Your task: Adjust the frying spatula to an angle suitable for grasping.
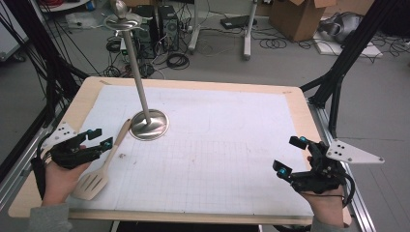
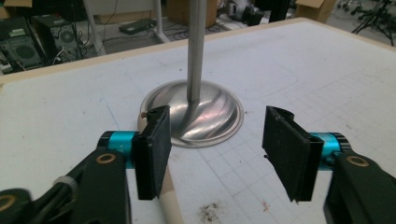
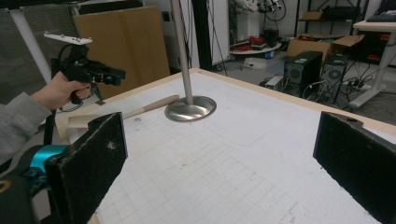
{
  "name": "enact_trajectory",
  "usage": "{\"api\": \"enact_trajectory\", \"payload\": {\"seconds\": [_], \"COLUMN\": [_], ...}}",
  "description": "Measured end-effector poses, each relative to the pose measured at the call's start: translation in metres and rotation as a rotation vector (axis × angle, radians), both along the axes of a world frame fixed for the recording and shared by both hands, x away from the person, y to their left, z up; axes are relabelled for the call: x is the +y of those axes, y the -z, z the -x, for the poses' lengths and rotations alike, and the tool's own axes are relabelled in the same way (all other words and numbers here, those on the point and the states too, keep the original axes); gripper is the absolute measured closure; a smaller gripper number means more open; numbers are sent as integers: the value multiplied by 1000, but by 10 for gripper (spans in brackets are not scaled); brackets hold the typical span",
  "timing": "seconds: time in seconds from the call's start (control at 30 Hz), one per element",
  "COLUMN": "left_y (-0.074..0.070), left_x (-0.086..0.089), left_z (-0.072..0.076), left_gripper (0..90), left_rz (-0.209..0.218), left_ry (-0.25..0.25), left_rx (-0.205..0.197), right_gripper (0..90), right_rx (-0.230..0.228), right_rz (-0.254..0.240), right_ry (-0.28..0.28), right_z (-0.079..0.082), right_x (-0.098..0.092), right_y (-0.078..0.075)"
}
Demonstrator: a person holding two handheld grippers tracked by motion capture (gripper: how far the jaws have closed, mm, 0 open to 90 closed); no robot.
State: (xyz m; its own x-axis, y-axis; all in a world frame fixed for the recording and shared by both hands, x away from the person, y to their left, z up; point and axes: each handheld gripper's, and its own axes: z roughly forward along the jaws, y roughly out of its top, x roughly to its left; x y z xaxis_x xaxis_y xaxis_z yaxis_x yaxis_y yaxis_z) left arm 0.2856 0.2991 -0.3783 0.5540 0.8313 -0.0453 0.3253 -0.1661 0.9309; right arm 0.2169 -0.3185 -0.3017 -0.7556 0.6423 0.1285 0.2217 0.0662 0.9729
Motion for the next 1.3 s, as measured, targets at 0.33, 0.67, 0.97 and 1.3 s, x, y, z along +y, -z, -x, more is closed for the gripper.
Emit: {"api": "enact_trajectory", "payload": {"seconds": [0.33,0.67,0.97,1.3], "left_y": [8,16,22,29], "left_x": [-6,-7,-7,-8], "left_z": [-4,-7,-10,-16], "left_gripper": [613,683,804,881], "left_rz": [-60,-82,-88,-124], "left_ry": [-17,-18,-4,8], "left_rx": [43,114,146,184], "right_gripper": [16,16,16,16], "right_rx": [8,6,13,12], "right_rz": [7,14,18,24], "right_ry": [-8,-13,-16,-21], "right_z": [0,-1,-1,-2], "right_x": [2,2,3,3], "right_y": [0,1,1,3]}}
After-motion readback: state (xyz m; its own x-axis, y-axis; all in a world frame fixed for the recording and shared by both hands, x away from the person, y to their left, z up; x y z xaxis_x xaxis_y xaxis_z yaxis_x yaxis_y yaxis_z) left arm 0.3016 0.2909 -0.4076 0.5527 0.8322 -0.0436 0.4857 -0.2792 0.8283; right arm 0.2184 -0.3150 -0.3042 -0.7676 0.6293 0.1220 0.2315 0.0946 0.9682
